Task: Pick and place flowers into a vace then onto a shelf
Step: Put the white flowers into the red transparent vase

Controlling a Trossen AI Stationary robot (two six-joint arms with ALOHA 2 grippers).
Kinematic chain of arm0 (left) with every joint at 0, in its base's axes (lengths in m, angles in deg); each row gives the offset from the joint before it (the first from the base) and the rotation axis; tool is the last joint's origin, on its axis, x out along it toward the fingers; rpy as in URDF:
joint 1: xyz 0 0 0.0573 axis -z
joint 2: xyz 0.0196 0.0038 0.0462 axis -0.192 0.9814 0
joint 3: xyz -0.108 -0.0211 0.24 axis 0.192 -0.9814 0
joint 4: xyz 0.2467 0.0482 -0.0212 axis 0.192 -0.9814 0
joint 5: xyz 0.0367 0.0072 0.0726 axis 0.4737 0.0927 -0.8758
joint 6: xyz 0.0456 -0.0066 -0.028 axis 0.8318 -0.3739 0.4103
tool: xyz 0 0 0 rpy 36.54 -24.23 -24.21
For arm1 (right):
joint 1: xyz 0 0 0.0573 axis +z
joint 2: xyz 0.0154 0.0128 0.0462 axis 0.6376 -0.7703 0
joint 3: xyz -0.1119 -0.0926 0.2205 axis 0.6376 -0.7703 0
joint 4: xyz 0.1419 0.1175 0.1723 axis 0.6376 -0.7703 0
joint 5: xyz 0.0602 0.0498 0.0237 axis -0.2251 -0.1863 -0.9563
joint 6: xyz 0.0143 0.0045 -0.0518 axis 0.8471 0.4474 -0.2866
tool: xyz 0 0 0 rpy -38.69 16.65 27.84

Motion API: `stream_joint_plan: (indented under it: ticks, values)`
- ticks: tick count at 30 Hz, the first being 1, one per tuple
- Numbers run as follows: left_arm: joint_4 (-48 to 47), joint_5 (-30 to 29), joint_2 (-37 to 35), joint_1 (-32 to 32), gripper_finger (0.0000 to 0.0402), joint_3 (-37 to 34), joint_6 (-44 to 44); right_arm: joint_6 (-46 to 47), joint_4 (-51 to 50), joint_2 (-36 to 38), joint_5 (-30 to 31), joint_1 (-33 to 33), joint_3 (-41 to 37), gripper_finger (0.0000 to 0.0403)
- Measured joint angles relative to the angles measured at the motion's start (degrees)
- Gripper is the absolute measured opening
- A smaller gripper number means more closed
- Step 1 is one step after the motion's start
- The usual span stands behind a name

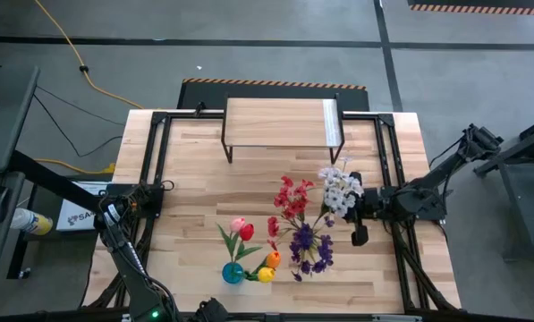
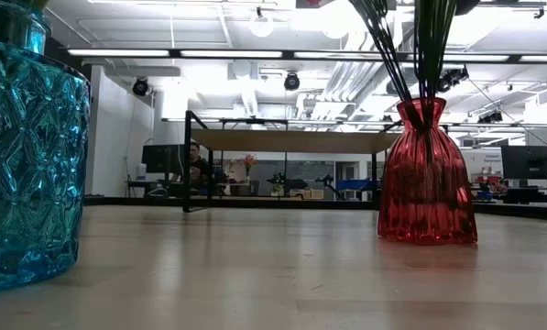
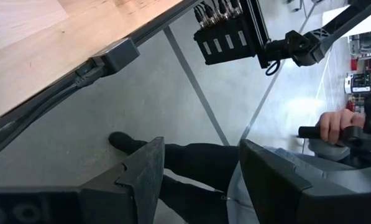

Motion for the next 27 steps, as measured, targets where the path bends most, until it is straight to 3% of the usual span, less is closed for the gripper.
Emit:
stream_joint_plan:
  ticks: [13, 18, 27]
  values:
    - [0.0, 0.1, 0.0, 0.0, 0.0239, 0.0, 0.0, 3.1, 4.1, -5.0, 1.2, 0.0, 0.0, 0.0]
    - [0.1, 1.2, 0.0, 0.0, 0.0239, 0.0, 0.0, 3.0, 3.9, -4.6, 3.7, 0.0, 0.0, 0.0]
    - [0.1, 1.3, 0.0, 0.0, 0.0239, 0.0, 0.0, 7.0, 2.8, -4.1, 2.9, 0.0, 0.0, 0.0]
